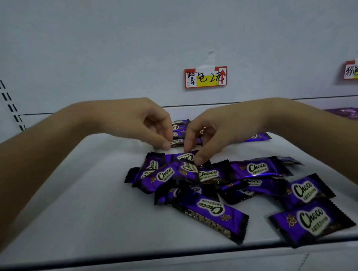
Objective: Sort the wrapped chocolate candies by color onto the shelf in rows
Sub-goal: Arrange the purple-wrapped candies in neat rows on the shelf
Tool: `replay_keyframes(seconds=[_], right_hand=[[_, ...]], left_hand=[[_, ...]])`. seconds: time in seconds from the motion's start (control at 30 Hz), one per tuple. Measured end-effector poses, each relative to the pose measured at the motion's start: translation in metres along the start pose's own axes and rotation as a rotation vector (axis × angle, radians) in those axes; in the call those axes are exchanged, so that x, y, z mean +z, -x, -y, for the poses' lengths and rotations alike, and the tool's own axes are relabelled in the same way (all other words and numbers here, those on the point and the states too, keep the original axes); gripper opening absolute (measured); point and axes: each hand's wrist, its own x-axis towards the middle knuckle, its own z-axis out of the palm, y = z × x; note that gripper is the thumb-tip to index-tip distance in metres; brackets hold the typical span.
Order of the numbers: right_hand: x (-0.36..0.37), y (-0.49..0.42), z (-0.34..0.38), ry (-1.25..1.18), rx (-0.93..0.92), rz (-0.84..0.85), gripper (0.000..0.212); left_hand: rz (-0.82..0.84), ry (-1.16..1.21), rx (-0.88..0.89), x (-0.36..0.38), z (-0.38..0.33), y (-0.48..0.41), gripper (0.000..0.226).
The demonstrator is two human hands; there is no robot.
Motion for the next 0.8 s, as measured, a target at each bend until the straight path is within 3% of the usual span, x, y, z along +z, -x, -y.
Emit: replay_keyframes(seconds=[0.13, 0.5, 0.67, 0.8], right_hand=[[0.0, 0.0, 0.001, 0.01, -0.026, 0.017, 0.018], [-0.028, 0.015, -0.02, -0.009, 0.131, 0.197, 0.009], [-0.043, 0.025, -0.026, 0.059, 0.256, 0.241, 0.015], [-0.05, 0.029, -0.028, 0.082, 0.268, 0.231, 0.037]], left_hand=[[0.21, -0.062, -0.164, -0.003, -0.005, 0.007, 0.028], [0.279, -0.11, -0.265, -0.002, -0.011, 0.013, 0.035], [0.288, -0.097, -0.324, -0.002, -0.012, 0.016, 0.024], [0.289, -0.087, -0.322, -0.002, -0.016, 0.018, 0.034]])
